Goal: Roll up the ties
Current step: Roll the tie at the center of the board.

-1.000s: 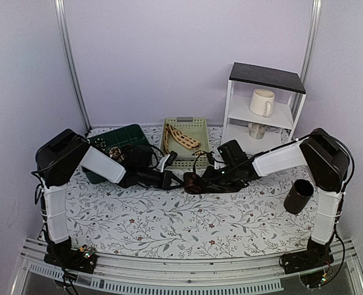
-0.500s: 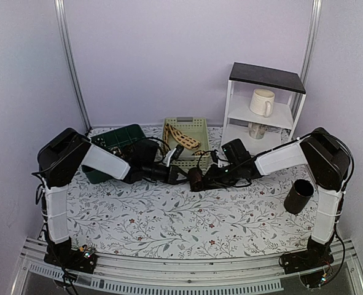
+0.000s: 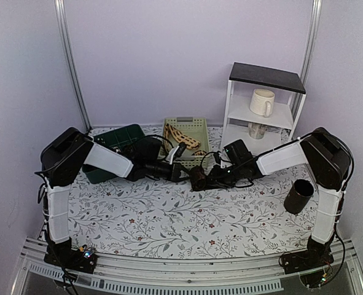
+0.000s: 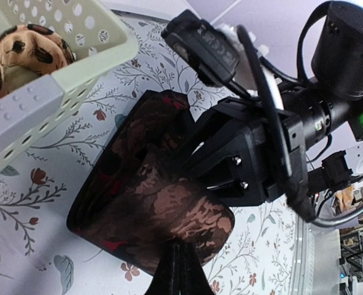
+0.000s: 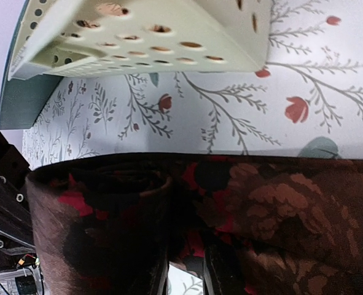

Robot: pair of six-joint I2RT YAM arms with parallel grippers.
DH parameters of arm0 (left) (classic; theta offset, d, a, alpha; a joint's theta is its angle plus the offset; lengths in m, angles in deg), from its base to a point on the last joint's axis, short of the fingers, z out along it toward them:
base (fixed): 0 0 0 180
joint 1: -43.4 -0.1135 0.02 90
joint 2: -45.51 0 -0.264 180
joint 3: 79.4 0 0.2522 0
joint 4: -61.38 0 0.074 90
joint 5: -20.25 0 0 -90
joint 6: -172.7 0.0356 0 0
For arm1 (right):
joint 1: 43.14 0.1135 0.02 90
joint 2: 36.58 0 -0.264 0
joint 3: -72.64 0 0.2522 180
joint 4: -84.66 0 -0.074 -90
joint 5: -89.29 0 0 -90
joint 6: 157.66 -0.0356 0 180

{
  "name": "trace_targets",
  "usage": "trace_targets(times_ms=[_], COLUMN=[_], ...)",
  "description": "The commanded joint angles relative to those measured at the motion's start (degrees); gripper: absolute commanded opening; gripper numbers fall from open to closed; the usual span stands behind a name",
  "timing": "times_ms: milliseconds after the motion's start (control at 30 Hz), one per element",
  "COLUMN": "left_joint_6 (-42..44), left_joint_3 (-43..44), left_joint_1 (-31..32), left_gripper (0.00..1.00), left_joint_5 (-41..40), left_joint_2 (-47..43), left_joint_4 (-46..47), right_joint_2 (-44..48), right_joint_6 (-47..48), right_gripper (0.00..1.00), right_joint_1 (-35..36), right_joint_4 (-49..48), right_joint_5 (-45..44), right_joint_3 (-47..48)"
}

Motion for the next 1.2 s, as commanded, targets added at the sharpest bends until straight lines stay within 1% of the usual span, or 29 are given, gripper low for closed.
trace_targets(times_ms=[0, 300, 667, 800, 967, 1067, 1167], left_joint_6=[1.2, 0.9, 0.8, 0.9, 1.2, 1.6, 1.9], left_joint_3=[1.5, 2.9, 4.9, 6.2, 8.5, 9.8, 10.2], left_joint_1=[1.0, 1.2, 1.5, 1.7, 2.0, 2.2, 2.3], left_gripper=[0.0, 0.0, 0.0, 0.0, 0.0, 0.0, 0.0], left_joint_5=[0.5, 0.6, 0.2, 0.2, 0.4, 0.4, 0.4], left_joint_2=[1.4, 2.4, 3.6, 4.6, 6.2, 7.0, 7.4], left_joint_4=[-1.8, -2.1, -2.5, -2.9, -4.2, -4.8, -5.0], right_joint_2=[2.4, 1.7, 6.9, 6.3, 3.4, 2.8, 4.1], right_joint_6=[0.1, 0.2, 0.9, 1.6, 2.5, 2.8, 1.2], right_gripper=[0.22, 0.17, 0.17, 0.16, 0.15, 0.15, 0.15], right_joint_1=[-0.5, -0.6, -3.8, -5.4, -6.3, -6.3, -6.3], right_joint_4=[2.1, 0.8, 1.9, 2.4, 4.2, 4.9, 5.6], right_joint_5=[-0.6, -1.8, -3.9, -4.2, -5.8, -6.1, -6.1], right_joint_3=[-1.2, -0.6, -3.7, -3.3, -2.0, -2.9, -5.3])
